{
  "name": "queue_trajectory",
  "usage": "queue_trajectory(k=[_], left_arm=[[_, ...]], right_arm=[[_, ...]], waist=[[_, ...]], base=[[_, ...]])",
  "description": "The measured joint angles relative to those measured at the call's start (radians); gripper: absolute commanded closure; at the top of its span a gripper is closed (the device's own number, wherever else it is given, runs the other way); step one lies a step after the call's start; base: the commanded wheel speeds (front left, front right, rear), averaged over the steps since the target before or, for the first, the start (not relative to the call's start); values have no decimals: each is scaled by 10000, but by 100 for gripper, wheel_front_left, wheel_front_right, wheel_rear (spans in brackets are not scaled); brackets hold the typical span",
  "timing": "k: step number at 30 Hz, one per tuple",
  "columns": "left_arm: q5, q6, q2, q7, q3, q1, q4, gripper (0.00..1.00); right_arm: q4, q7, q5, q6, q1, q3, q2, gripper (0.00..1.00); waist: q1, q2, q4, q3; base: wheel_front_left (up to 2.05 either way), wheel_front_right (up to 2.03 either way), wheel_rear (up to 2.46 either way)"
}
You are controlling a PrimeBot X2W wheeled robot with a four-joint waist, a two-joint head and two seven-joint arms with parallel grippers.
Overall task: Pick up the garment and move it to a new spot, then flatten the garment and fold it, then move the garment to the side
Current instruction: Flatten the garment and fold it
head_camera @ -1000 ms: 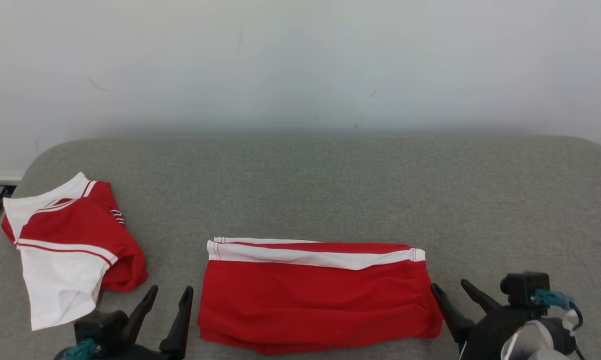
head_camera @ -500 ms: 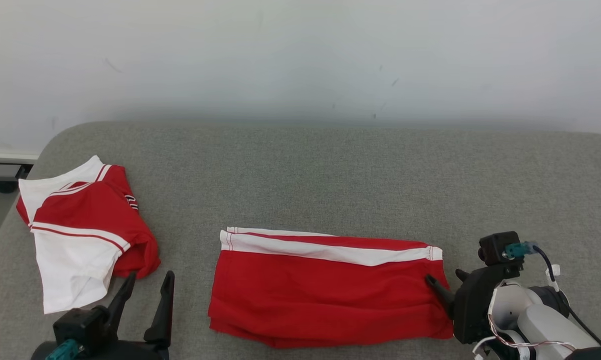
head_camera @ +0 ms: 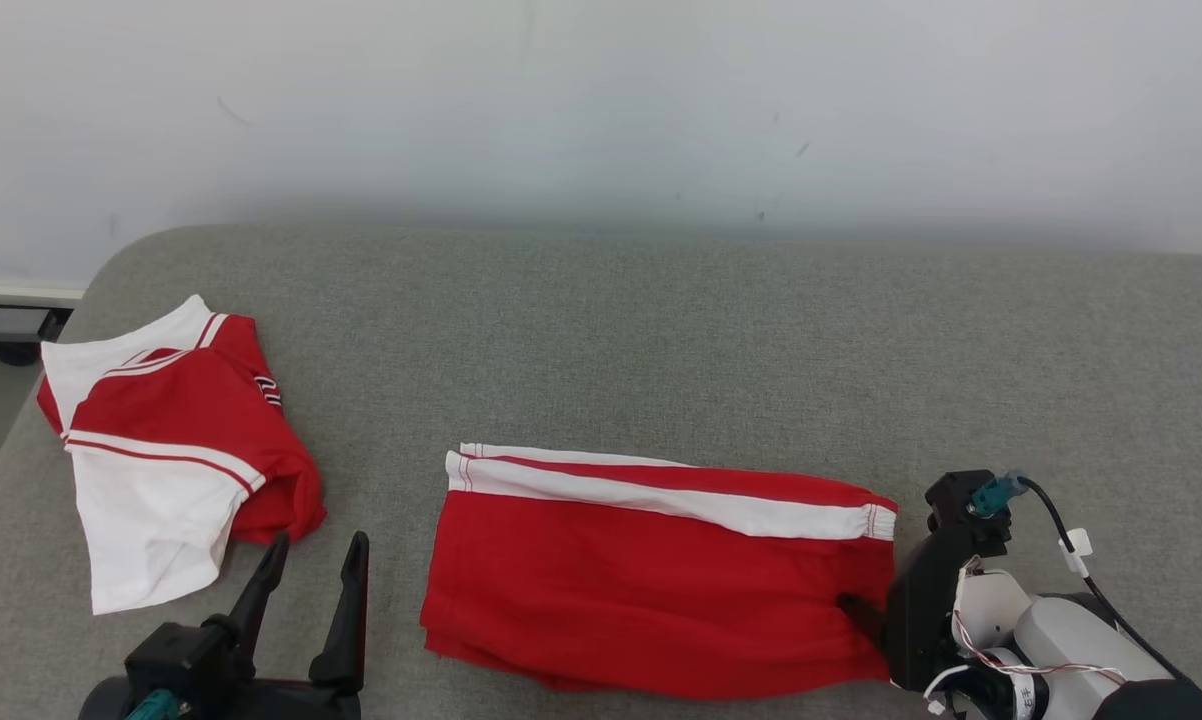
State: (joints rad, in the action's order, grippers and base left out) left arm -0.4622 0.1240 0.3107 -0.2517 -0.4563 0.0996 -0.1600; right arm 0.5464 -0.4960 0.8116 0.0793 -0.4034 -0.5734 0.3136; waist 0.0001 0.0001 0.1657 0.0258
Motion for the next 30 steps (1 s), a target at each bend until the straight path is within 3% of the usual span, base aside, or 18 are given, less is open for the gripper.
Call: queue_trajectory(k=[1,2,11,23,26,30], left_arm=[[12,0,-21,0,17,1,23,0],[42,0,-33,0,29,4,40,0],[219,0,-127,0,500,-220,98,0],[337,0,-194,0,608,-337,169,0],[337,0,-207,0,600,-337,176,0],[341,0,-276,0,543,-337,165,0]], right_arm=[[52,-77,42,-2,-4,-6,-17,58],[69,-136,86,-2,-19,-13,-35,100],[408,-320,86,-10,-657,56,-153,100],[711,-316,46,-222,-1012,485,1120,100],[673,-360,27,-372,-1051,433,1200,100],[313,-545,558,-813,-1196,591,943,100]], waist=[[0,0,26,24],[0,0,55,47],[-2,0,86,168],[-2,0,-441,194],[-2,0,-590,217],[-1,0,-764,258]], base=[[0,0,0],[0,0,0],[0,0,0],[0,0,0],[0,0,0],[0,0,0]])
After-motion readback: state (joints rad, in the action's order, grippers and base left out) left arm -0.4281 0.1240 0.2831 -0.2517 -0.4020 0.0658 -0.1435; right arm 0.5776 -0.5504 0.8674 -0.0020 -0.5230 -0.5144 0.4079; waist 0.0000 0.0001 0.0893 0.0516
